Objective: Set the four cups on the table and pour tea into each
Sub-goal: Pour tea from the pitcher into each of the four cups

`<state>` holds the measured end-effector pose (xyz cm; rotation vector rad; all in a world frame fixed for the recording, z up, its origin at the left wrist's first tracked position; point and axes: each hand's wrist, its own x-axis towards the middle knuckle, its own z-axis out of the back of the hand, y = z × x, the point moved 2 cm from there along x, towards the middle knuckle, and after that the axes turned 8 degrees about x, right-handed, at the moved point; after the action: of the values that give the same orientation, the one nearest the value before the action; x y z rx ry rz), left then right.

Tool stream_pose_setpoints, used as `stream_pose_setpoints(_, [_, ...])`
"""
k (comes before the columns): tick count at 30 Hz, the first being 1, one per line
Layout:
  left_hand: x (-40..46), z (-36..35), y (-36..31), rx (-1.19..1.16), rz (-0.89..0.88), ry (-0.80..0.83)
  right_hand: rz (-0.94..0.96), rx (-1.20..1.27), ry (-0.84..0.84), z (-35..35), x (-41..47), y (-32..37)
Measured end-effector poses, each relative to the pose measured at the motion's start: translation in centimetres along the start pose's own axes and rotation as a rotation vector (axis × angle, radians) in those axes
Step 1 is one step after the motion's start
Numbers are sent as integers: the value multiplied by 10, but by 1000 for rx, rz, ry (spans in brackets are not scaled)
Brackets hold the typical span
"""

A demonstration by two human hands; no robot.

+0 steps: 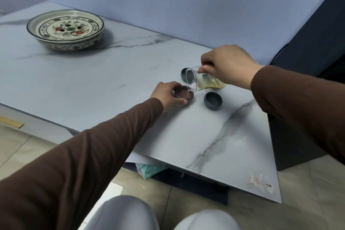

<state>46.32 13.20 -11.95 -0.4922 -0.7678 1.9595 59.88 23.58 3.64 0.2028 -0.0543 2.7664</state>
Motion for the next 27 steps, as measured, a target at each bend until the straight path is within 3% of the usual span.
stream_pose_setpoints(27, [6, 0, 2, 36, 11, 26, 30, -66, -8, 19, 6, 11])
